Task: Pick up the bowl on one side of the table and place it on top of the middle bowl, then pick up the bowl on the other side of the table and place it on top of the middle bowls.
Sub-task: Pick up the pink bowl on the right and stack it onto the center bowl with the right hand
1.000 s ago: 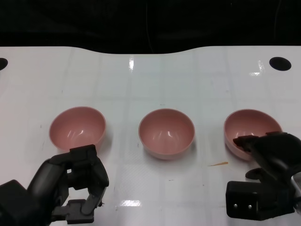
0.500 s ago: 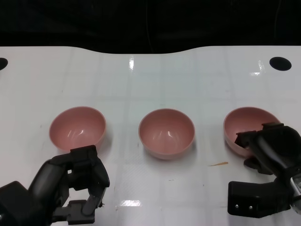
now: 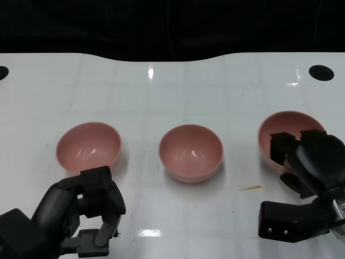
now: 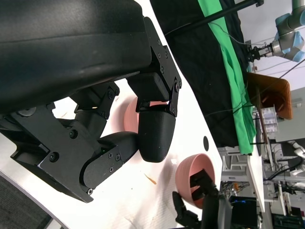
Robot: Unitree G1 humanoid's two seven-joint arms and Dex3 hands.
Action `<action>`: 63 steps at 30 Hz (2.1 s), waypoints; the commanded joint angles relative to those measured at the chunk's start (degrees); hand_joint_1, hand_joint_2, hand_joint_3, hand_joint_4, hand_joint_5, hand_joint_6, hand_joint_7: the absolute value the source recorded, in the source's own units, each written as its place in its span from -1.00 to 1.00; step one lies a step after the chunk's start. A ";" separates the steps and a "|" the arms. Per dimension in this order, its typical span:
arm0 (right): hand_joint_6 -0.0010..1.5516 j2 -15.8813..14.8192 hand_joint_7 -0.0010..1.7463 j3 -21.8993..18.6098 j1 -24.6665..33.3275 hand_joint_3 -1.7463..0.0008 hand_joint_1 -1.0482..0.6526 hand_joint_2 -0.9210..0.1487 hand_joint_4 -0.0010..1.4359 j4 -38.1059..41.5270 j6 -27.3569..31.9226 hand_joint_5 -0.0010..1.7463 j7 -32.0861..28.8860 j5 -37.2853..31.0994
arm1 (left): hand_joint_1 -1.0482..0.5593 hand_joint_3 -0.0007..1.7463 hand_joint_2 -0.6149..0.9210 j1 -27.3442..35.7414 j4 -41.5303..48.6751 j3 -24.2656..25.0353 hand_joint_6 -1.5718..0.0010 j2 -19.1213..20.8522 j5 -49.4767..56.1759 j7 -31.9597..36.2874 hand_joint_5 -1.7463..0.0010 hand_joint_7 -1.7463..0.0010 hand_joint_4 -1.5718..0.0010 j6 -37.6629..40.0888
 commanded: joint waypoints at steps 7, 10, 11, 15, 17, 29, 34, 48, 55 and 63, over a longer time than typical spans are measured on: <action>-0.05 -2.60 1.00 -2.89 3.38 -0.32 0.01 -0.14 0.35 -12.81 -2.02 1.00 5.85 4.18 | 0.20 0.44 0.40 0.13 -1.23 0.30 -0.06 0.45 -0.54 0.06 -0.92 -0.71 -0.09 1.75; -0.05 -1.98 1.00 -4.06 4.40 -0.40 0.00 -0.07 0.36 -17.91 -1.47 1.00 9.53 5.73 | 0.19 0.46 0.39 0.00 -1.07 0.22 -0.06 0.47 -0.38 0.00 -0.93 -0.71 -0.08 1.50; -0.03 -1.68 1.00 -4.38 4.58 -0.44 0.01 -0.02 0.35 -19.24 -1.66 1.00 10.31 6.35 | 0.20 0.47 0.39 -0.06 -0.92 0.21 -0.05 0.47 -0.35 -0.05 -0.93 -0.71 -0.08 1.28; -0.02 -0.60 1.00 -5.19 4.81 -0.56 0.01 0.12 0.36 -22.21 -2.38 1.00 12.50 8.04 | 0.19 0.47 0.39 -0.03 -0.86 0.18 -0.05 0.19 -0.50 0.01 -0.94 -0.72 -0.08 0.89; -0.03 -0.20 1.00 -5.45 4.87 -0.58 0.01 0.15 0.36 -23.61 -2.27 1.00 13.98 8.65 | 0.19 0.47 0.39 -0.05 -0.61 0.17 -0.05 0.11 -0.51 -0.08 -0.94 -0.72 -0.07 0.36; -0.06 3.11 1.00 -6.10 2.79 -0.55 0.02 0.20 0.36 -33.16 1.60 1.00 27.19 12.19 | 0.15 0.39 0.43 -0.66 0.84 -0.28 -0.07 0.19 -0.22 -0.24 -0.92 -0.70 -0.11 -1.62; -0.03 4.87 1.00 -5.55 1.02 -0.62 -0.02 0.17 0.41 -33.64 2.68 1.00 31.13 13.16 | 0.14 0.35 0.45 -0.66 0.52 -0.57 -0.06 -0.02 0.18 0.44 -0.94 -0.71 -0.09 -0.56; 0.03 9.26 0.89 -2.27 -3.47 -0.62 0.04 0.38 0.40 -29.06 2.99 1.00 34.05 11.49 | 0.13 0.34 0.46 -0.23 -0.63 -0.73 -0.09 0.01 0.34 0.91 -0.92 -0.70 -0.13 0.99; -0.02 10.19 0.98 -0.40 -4.82 -0.61 0.02 0.32 0.40 -24.73 0.87 1.00 32.79 10.86 | 0.14 0.37 0.43 0.06 -1.28 -0.80 -0.08 0.19 0.30 0.71 -0.93 -0.71 -0.10 1.13; -0.04 10.71 0.99 0.90 -6.31 -0.45 0.02 0.18 0.42 -18.75 -1.67 1.00 30.59 9.77 | 0.14 0.43 0.37 0.30 -2.18 -1.35 -0.10 -0.10 2.37 2.56 -0.92 -0.70 -0.12 1.89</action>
